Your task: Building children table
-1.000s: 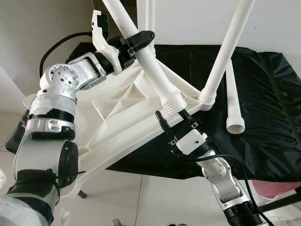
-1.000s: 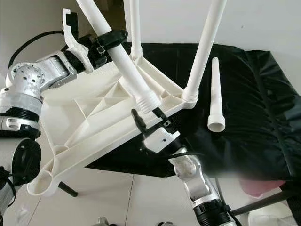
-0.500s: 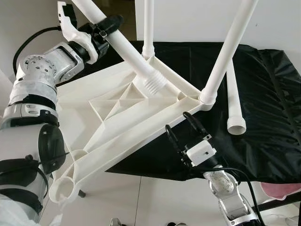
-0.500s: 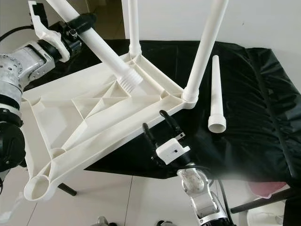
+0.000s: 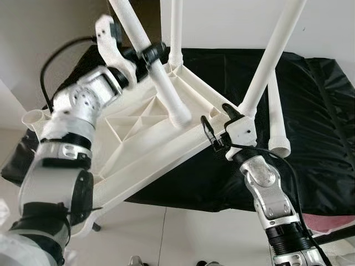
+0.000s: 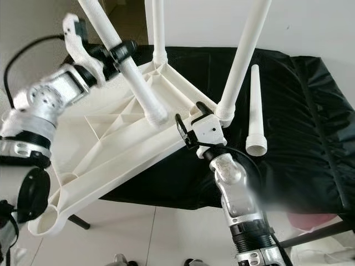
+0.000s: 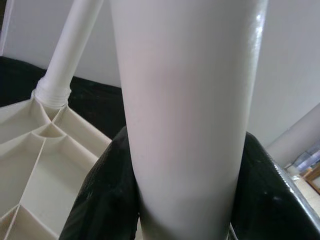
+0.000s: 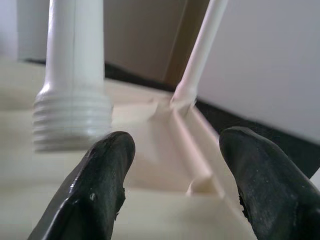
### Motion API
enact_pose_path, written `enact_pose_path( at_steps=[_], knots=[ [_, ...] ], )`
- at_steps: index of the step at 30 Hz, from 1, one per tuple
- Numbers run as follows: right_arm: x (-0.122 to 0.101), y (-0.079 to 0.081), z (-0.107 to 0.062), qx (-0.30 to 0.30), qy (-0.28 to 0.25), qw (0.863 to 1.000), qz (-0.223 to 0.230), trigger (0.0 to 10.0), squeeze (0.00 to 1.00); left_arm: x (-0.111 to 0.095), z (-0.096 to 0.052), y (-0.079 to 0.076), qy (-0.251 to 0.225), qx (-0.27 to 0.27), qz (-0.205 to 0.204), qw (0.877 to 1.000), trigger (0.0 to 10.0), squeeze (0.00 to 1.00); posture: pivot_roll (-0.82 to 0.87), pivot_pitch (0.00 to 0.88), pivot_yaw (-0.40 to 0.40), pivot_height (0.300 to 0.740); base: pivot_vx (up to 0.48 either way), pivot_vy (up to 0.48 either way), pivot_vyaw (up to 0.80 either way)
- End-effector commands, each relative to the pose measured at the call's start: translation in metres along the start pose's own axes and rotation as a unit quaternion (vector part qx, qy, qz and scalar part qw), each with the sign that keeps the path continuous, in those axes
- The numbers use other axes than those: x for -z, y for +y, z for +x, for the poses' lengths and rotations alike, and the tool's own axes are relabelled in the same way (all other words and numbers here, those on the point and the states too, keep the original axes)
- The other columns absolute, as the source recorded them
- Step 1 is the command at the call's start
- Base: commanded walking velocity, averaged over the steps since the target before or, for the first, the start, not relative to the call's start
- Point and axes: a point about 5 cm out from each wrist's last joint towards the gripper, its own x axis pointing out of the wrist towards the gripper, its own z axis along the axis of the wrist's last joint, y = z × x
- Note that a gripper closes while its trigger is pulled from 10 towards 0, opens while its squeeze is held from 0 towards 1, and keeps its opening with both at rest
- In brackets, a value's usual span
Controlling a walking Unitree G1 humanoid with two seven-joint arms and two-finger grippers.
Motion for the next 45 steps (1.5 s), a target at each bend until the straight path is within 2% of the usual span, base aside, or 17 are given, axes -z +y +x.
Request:
enact_pose_path(
  at_steps=[1, 4, 6, 7, 8, 10, 15, 17, 19, 21, 28, 33, 38, 45],
  knots=[
    [-0.005, 0.011, 0.006, -0.042, 0.002, 0.999, 0.020, 10.0, 0.00, 0.000, 0.002, -0.015, -0.015, 0.071, 0.028, 0.997, 10.0, 0.00, -0.02, 0.092, 0.059, 0.740, 0.000, 0.000, 0.00],
    [-0.012, 0.019, 0.009, -0.066, 0.006, 0.997, 0.032, 10.0, 0.00, 0.003, 0.003, -0.020, -0.037, 0.055, 0.073, 0.995, 10.0, 0.00, -0.02, 0.085, 0.057, 0.740, 0.000, 0.000, 0.00],
    [-0.013, 0.020, 0.010, -0.071, 0.010, 0.997, 0.037, 10.0, 0.00, 0.004, 0.003, -0.021, -0.041, 0.052, 0.080, 0.995, 10.0, 0.00, -0.02, 0.085, 0.057, 0.740, 0.000, 0.000, 0.00],
    [-0.016, 0.022, 0.009, -0.077, 0.011, 0.995, 0.059, 10.0, 0.00, 0.005, 0.003, -0.024, -0.044, 0.050, 0.096, 0.993, 10.0, 0.00, -0.02, 0.083, 0.052, 0.740, 0.000, 0.000, 0.00],
    [-0.016, 0.022, 0.009, -0.077, 0.011, 0.995, 0.059, 10.0, 0.00, 0.005, 0.003, -0.024, -0.044, 0.050, 0.096, 0.993, 10.0, 0.00, -0.02, 0.083, 0.052, 0.740, 0.000, 0.000, 0.00],
    [-0.020, 0.024, 0.009, -0.083, 0.011, 0.993, 0.080, 10.0, 0.00, 0.008, 0.003, -0.029, -0.046, 0.050, 0.122, 0.990, 10.0, 0.00, -0.02, 0.083, 0.052, 0.740, 0.000, 0.000, 0.00],
    [-0.021, 0.024, 0.009, -0.082, 0.013, 0.993, 0.084, 10.0, 0.00, 0.009, 0.002, -0.032, -0.047, 0.053, 0.131, 0.989, 10.0, 0.00, -0.02, 0.079, 0.049, 0.740, 0.000, 0.000, 0.00],
    [-0.023, 0.020, 0.013, -0.060, 0.024, 0.994, 0.092, 10.0, 0.00, 0.013, 0.003, -0.044, -0.057, 0.064, 0.161, 0.983, 10.0, 0.00, -0.02, 0.078, 0.040, 0.740, 0.000, 0.000, 0.00],
    [-0.023, 0.020, 0.013, -0.060, 0.024, 0.994, 0.092, 10.0, 0.00, 0.013, 0.003, -0.044, -0.057, 0.064, 0.161, 0.983, 10.0, 0.00, -0.02, 0.078, 0.040, 0.740, 0.000, 0.000, 0.00],
    [-0.025, 0.017, 0.019, -0.041, 0.034, 0.994, 0.097, 10.0, 0.00, 0.020, 0.003, -0.057, -0.063, 0.071, 0.178, 0.979, 10.0, 0.00, -0.02, 0.078, 0.034, 0.740, 0.000, 0.000, 0.00],
    [-0.026, 0.017, 0.021, -0.036, 0.038, 0.994, 0.097, 10.0, 0.00, 0.023, 0.003, -0.061, -0.065, 0.074, 0.182, 0.978, 10.0, 0.00, -0.02, 0.078, 0.034, 0.740, 0.000, 0.000, 0.00],
    [-0.028, 0.025, 0.040, -0.021, 0.054, 0.992, 0.116, 10.0, 0.00, 0.039, 0.007, -0.081, -0.069, 0.087, 0.193, 0.975, 10.0, 0.00, 0.00, 0.071, 0.025, 0.740, 0.000, 0.000, 0.00],
    [-0.030, 0.025, 0.049, -0.006, 0.059, 0.991, 0.124, 10.0, 0.00, 0.044, 0.006, -0.089, -0.066, 0.097, 0.192, 0.974, 10.0, 0.00, 0.00, 0.071, 0.023, 0.740, 0.000, 0.000, 0.00],
    [-0.030, 0.027, 0.053, 0.001, 0.071, 0.989, 0.128, 10.0, 0.00, 0.048, 0.005, -0.095, -0.068, 0.097, 0.194, 0.974, 10.0, 0.00, 0.01, 0.070, 0.020, 0.740, 0.000, 0.000, 0.00]
  ],
)
